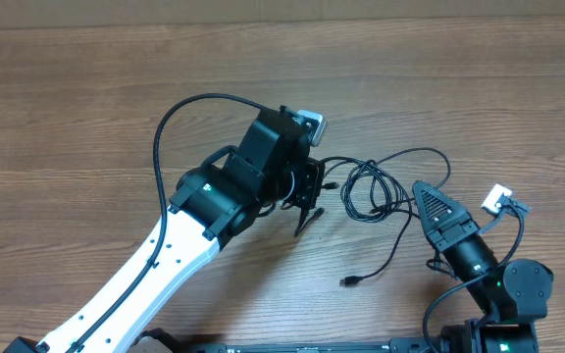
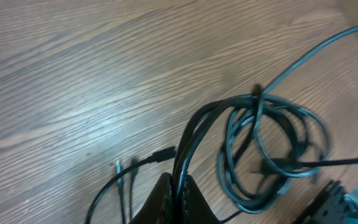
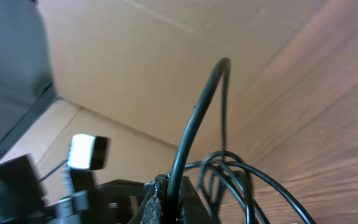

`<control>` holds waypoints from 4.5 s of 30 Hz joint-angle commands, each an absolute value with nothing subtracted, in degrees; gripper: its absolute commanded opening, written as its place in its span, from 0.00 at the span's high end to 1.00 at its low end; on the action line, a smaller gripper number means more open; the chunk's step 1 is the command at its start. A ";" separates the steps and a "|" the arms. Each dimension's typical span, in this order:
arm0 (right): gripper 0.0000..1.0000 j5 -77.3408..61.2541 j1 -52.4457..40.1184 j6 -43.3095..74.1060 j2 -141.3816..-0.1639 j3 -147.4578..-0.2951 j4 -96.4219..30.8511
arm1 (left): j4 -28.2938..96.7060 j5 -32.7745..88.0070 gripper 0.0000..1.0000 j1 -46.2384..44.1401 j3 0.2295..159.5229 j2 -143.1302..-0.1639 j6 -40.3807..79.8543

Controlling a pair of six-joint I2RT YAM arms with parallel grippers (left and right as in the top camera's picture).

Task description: Untangle cables

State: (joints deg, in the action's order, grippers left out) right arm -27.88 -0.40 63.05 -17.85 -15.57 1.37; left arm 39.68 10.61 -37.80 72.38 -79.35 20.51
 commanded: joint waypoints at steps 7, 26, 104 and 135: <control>0.96 -30.06 -0.25 64.40 -17.43 -16.51 3.14 | 40.12 13.06 0.96 -37.91 73.32 -78.76 18.37; 0.96 -29.47 -0.25 64.03 -17.43 -16.51 3.07 | 40.14 18.61 0.96 -39.03 73.32 -79.09 8.99; 0.00 -17.47 -0.25 63.29 -17.43 -16.51 -14.90 | 19.22 29.39 0.95 -39.03 73.34 -79.09 52.03; 0.09 -22.48 -0.25 73.47 -17.43 -16.51 -14.94 | 11.70 30.26 0.96 -43.68 73.34 -79.09 65.39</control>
State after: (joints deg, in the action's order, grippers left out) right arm -22.31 -0.40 73.38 -17.78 -15.73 -15.09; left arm 12.82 29.61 -42.11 72.38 -79.37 64.60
